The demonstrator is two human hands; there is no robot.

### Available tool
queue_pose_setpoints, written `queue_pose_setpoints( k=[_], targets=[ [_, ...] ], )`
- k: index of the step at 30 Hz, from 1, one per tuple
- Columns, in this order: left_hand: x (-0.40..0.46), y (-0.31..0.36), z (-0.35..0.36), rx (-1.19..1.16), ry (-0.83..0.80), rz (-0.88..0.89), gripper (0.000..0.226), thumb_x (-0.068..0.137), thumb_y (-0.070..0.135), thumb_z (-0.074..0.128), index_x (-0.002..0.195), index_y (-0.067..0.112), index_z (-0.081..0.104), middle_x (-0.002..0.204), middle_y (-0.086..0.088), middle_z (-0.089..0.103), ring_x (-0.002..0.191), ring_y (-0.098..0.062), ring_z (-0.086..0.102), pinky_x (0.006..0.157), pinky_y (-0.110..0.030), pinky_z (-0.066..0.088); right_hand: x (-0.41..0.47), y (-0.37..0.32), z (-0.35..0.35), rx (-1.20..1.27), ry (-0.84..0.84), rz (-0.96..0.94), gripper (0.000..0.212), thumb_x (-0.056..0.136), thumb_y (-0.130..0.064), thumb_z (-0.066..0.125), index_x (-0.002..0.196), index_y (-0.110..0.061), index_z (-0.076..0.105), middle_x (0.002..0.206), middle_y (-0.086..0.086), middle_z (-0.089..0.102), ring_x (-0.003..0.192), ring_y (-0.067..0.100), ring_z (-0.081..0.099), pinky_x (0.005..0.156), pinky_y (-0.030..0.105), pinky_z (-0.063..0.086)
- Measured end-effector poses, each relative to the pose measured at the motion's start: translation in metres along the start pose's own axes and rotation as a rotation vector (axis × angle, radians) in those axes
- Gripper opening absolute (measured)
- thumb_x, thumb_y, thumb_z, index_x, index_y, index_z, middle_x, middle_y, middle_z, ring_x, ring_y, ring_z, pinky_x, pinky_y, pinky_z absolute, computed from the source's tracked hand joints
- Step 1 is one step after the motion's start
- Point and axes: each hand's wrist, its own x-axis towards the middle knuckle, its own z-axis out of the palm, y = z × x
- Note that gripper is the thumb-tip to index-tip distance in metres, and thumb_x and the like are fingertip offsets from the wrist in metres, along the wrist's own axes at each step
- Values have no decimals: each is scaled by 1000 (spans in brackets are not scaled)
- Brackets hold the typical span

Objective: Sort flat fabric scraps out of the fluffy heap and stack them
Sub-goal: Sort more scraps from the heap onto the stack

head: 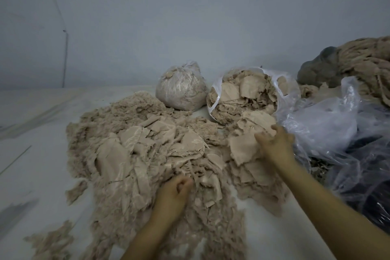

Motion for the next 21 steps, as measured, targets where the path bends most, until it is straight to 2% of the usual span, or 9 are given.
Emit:
queue_pose_setpoints(
  k=[2,4,6,7,9,13,16,18,21],
  targets=[
    [-3,0,6,2,-81,64,23,90,18,60,69,29,62,69,5,63,61,-5,52,60,-19,40,-20,5,12,-55,20,-227,22,88,-23,62,107,-14,55,115,8,51,87,23,54,74,32,44],
    [-3,5,10,-10,-76,102,21,88,14,63,77,32,64,79,8,66,70,-3,57,65,-12,41,-53,14,34,-93,-262,-422,7,86,-23,65,89,-23,58,93,-8,55,80,13,54,67,25,42],
    [-1,10,13,3,-75,149,23,86,12,65,91,35,62,90,14,64,79,-1,58,71,-6,40,-83,30,59,-313,-539,-551,28,82,-34,68,107,-27,58,105,-11,48,94,8,51,76,24,42],
    [-1,12,14,40,-100,187,29,86,12,65,101,36,61,98,19,62,83,0,57,75,-5,39,-91,39,69,-450,-566,-595,41,83,-36,66,121,-28,52,115,-7,42,102,11,49,79,24,42],
    [-1,16,17,121,-185,268,41,87,14,63,122,32,55,116,22,56,91,2,55,82,-1,35,-95,47,78,-518,-471,-600,41,91,-31,55,131,-25,48,123,0,39,111,17,48,82,24,42],
    [5,17,19,252,-270,315,58,91,18,57,144,25,35,143,14,39,123,-9,48,98,-5,26,-98,32,79,-192,-387,-595,22,96,-8,46,113,-6,59,112,8,56,100,20,55,79,18,38],
    [13,13,16,236,-235,272,49,91,9,50,138,19,45,137,5,48,126,-11,45,99,-7,28,-105,23,70,-32,-409,-670,15,93,-2,51,101,-4,63,96,5,62,84,6,51,71,11,33],
    [18,12,15,212,-195,260,33,90,2,49,117,13,64,117,-3,63,108,-14,57,87,-7,37,-111,23,63,75,-420,-652,11,92,-4,52,92,-10,61,81,-9,57,72,1,47,64,16,34],
    [24,6,13,231,-158,217,22,88,-1,52,100,6,70,105,-9,68,91,-9,55,71,3,33,-118,26,55,273,-465,-489,24,91,-6,55,78,-26,51,65,-13,53,55,0,42,52,17,31]
  ],
)
